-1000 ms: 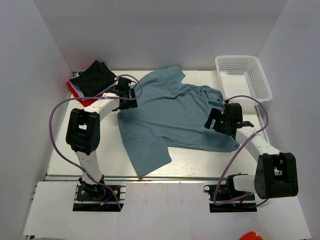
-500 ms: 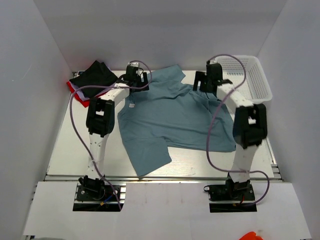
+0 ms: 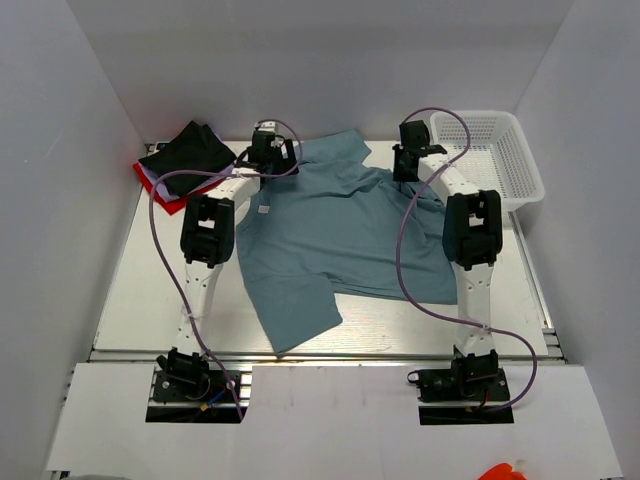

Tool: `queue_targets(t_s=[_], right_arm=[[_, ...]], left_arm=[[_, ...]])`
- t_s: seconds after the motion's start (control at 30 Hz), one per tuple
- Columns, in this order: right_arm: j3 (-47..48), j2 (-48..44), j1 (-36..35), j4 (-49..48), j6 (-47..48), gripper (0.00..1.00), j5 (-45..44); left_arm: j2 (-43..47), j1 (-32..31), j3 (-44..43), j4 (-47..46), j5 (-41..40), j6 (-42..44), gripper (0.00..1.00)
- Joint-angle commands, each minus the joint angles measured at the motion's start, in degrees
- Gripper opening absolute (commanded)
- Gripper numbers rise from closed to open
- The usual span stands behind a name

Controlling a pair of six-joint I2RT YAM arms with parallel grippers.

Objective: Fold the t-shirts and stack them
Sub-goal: Flatten out the tshirt

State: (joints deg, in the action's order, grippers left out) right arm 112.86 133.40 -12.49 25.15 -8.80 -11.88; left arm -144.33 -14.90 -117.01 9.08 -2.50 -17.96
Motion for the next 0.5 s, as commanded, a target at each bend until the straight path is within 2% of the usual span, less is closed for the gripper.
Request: queue_targets(t_s=[0.0, 0.07, 0.1, 0.13, 0.17, 0.33, 0.47], right_arm=[[3.51, 1.24, 0.01, 0.6, 3.07, 0.3, 3.0], [4.29, 1.59, 0.19, 0.43, 3.52, 0.24, 3.0], [5.17, 2.38, 0.36, 0.6, 3.78, 0.1, 2.39], [5.44, 2.39, 0.19, -0.26, 3.79, 0.01, 1.52], [6.4, 2.56, 0.27, -0.62, 3.96, 0.0, -2.93], [7.99, 0.73, 0.27, -6.57, 7.46, 0.0, -12.79], [6.93, -1.04, 0.36, -11.95, 13.09, 0.0, -16.5]], left_arm=[[-0.16, 1.8, 2.13, 2.17, -0.49, -2.17, 1.0], [1.76, 2.94, 5.37, 2.17, -0.49, -2.96, 1.0], [2.47, 2.94, 7.91, 0.52, -0.49, -2.96, 1.0], [3.17, 2.94, 8.98, -0.11, -1.01, -2.96, 1.0], [3.7, 3.55, 9.86, -0.64, -1.01, -2.96, 1.0], [4.5, 4.61, 11.1, -0.64, -2.34, -2.44, 1.0], [3.97, 5.75, 10.49, -1.95, -0.31, -1.83, 1.0]])
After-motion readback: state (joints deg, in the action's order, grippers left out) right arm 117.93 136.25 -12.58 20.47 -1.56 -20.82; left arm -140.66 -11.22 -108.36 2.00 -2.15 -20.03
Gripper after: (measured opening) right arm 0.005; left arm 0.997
